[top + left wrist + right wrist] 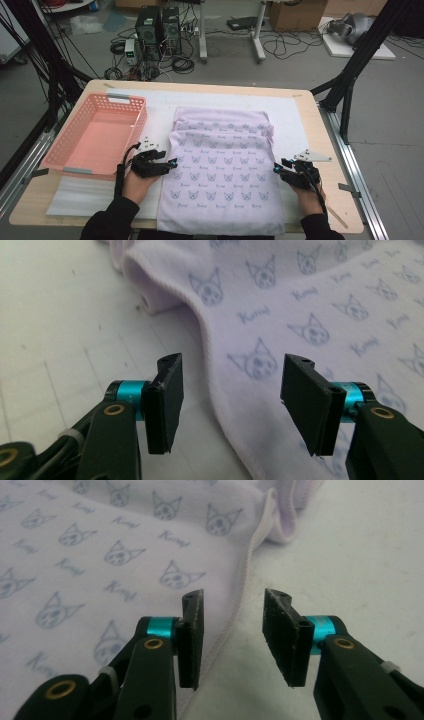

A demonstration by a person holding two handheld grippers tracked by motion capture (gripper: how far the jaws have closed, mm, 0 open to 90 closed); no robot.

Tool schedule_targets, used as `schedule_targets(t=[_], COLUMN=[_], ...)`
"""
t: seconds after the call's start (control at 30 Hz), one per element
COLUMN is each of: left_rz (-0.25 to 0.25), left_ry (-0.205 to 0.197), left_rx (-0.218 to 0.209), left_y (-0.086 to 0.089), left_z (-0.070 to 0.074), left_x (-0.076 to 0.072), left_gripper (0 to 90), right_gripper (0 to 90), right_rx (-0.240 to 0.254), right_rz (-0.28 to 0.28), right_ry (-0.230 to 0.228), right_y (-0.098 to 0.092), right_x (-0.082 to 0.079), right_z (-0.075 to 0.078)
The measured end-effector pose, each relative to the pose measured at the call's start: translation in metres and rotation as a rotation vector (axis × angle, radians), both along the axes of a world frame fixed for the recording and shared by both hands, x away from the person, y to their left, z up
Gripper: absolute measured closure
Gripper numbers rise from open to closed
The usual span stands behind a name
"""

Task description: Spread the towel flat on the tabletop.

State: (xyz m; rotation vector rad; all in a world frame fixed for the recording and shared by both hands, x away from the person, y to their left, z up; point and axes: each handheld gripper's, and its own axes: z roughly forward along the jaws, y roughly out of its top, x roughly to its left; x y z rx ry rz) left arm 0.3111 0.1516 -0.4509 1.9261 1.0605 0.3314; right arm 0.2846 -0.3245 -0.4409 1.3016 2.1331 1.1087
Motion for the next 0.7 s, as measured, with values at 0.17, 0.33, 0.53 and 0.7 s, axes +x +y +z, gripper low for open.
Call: schedule_targets(t=[0.17,0.33,0.53,0.7], left_rz=[-0.027,-0.075,-0.067,-0.067], left_ry=[-0.009,-0.001,-0.01,-0.017], left_rx=[0.0,0.019,0.043,0.056], left_y=[-0.001,-0.004,-0.004,-0.004], left_z=[-0.001,-0.001,-0.001,-0.001], left_x=[-0.01,-0.02,-0.029,-0.033], left_gripper=[44.6,48.3,46.9,45.0], right_gripper=[61.8,59.2,58.1,56.8], right_rx=[0.013,-0.037,-0.035,-0.037], right_rz=[0.045,0.052,0.024,0.016], right_ry=[0.024,0.035,0.04,0.038], right_y=[0.004,0.013,0.012,0.012], right_x=[-0.005,-0.014,-0.029,-0.037], right_z=[-0.007,-0.01,-0.009,-0.009])
